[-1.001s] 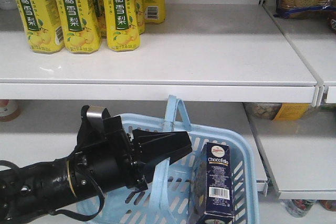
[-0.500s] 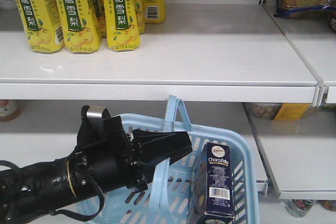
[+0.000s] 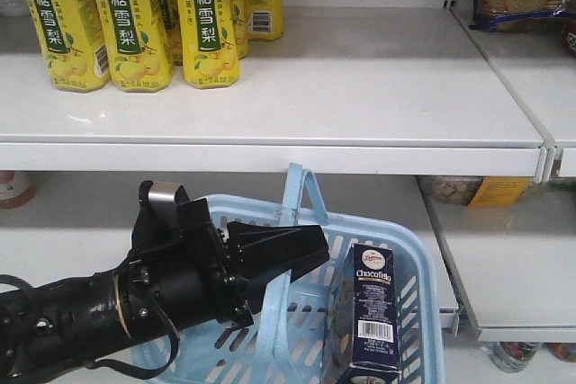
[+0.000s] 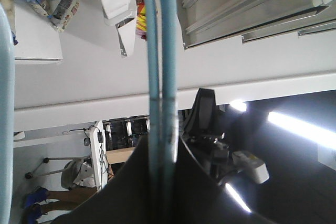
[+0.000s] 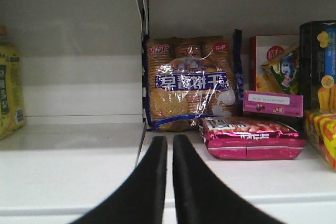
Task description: Left arm holds basket, right arm returns cookies
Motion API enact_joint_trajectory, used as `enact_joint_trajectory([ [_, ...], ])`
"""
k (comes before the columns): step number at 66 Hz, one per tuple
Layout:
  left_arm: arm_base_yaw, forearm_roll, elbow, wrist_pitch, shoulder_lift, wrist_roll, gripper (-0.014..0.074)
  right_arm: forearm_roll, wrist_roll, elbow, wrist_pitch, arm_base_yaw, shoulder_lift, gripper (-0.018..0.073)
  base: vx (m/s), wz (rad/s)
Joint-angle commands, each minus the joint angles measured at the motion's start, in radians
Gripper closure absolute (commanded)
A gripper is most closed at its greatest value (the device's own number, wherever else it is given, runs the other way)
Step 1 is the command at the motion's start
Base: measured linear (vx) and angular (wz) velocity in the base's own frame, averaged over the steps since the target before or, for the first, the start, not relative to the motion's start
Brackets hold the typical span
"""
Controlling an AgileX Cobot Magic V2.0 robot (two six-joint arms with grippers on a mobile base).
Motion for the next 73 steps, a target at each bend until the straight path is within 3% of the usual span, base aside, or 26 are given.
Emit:
enact_joint_trajectory([
  [1, 0.02, -0.204, -0.033, -0.194, -0.034, 0.025, 0.0599, -0.01, -0.013, -0.116, -0.062, -0.005, 0.127, 0.0555, 0.0, 0.0],
  [12, 0.02, -0.204, -0.033, -0.194, -0.034, 0.025, 0.0599, -0.01, -0.013, -0.219, -0.121, -0.005, 0.282, 0.0555, 0.0, 0.0],
  [23, 0.02, -0.204, -0.033, -0.194, -0.034, 0.025, 0.0599, -0.022, -0.011, -0.245, -0.275, -0.005, 0.393, 0.0555, 0.0, 0.0],
  [31, 0.02, -0.204, -0.033, -0.194, -0.034, 0.025, 0.0599, -0.031, -0.008, -0.247, -0.253, -0.005, 0.433, 0.0555, 0.0, 0.0],
  [37, 0.02, -0.204, -0.033, -0.194, -0.034, 0.025, 0.0599, -0.034, -0.008, -0.274, -0.157, -0.005, 0.432, 0.0554, 0.0, 0.0],
  [54, 0.02, -0.204, -0.033, -0.194, -0.034, 0.025, 0.0599, -0.04, -0.06, -0.498, 0.313, -0.005, 0.429, 0.0517, 0.0, 0.0],
  [64, 0.02, -0.204, -0.033, -0.194, -0.034, 0.025, 0.0599, -0.039, -0.06, -0.581, 0.511, -0.005, 0.433, 0.0414, 0.0, 0.0],
  [73, 0.02, -0.204, -0.033, -0.194, -0.034, 0.025, 0.0599, -0.022, -0.051, -0.608, 0.634, -0.005, 0.433, 0.0251, 0.0, 0.0],
])
